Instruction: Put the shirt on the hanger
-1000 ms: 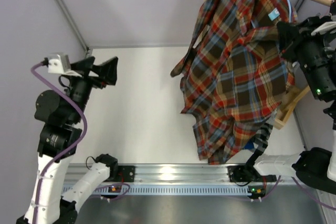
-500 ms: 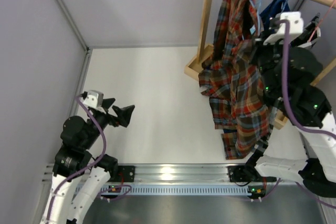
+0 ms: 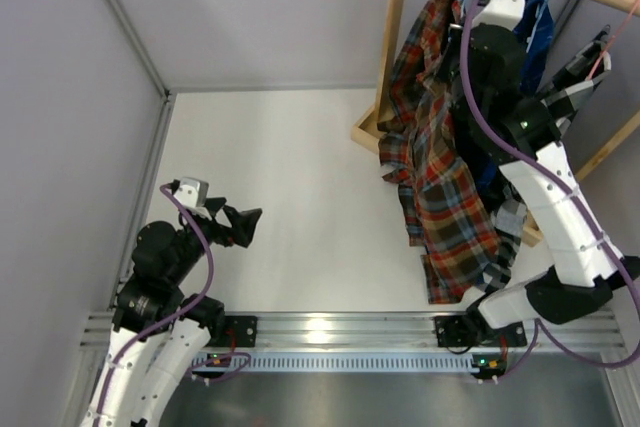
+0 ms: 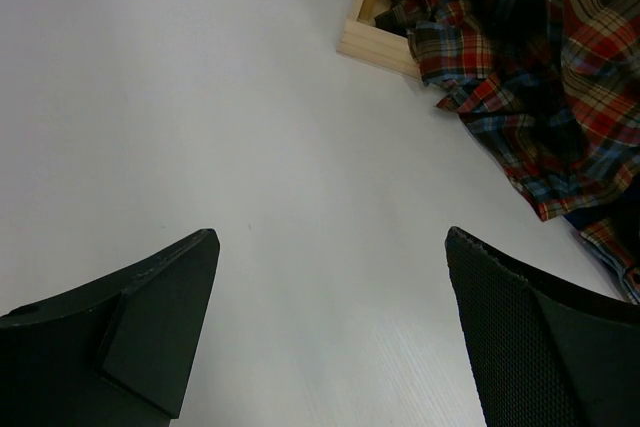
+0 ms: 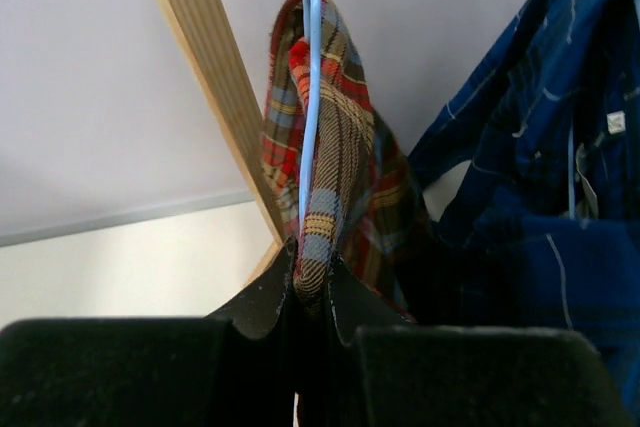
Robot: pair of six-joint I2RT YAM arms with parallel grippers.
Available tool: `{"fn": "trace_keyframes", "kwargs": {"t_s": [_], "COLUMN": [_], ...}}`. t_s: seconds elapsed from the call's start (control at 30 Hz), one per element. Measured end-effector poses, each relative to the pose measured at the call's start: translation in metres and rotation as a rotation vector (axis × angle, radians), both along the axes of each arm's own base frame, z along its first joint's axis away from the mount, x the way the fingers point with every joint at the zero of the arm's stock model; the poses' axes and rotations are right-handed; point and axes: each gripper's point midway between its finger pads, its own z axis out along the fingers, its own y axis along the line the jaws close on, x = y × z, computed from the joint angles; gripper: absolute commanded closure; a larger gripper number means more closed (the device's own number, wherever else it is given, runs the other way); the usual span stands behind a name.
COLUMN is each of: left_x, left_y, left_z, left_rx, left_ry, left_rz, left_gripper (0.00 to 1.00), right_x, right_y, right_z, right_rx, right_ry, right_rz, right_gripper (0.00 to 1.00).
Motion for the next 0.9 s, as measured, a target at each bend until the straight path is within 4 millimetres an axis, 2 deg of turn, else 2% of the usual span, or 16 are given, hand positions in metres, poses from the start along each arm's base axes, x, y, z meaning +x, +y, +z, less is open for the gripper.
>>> {"fn": "trace_keyframes", "kwargs": {"t_s": [0.17, 0.37, 0.5, 0.63, 0.83, 0.9], "left_x": [0.0, 0.0, -0.001, -0.002, -0.003, -0.003], "left_y": [0.0, -0.001, -0.003, -0.005, -0.005, -0.006], "left_z": [-0.003, -0.005, -0.006, -0.006, -0.006, -0.006], "left_rx": [0.002, 0.002, 0.0, -0.001, -0.002, -0.002], "left_ry": [0.005, 0.009, 0.012, 0.014, 0.014, 0.014], "left_rz": [0.0, -0.007, -0.018, -0.03, -0.034, -0.034], "left_gripper": [0.02, 0.02, 0.02, 0.02, 0.02, 0.02], "right_x": [0.017, 0.032, 0.055, 0.078, 0.091, 0.095], "right_y": [0.008, -0.002, -0.014, -0.015, -0.003, 0.003], "right_z": [0.018, 0.045, 0.048, 0.026, -0.032, -0.04], "right_rx": [0.01, 0.002, -0.006, -0.021, -0.026, -0.016], "right_ry": [-0.022, -0.074, -0.08, -0.038, 0.058, 0.063], "right_rz": [-0.007, -0.055, -0.102, -0.139, -0.207, -0.223], "right_gripper": [1.0, 1.0, 1.0, 1.0, 1.0, 1.0]}}
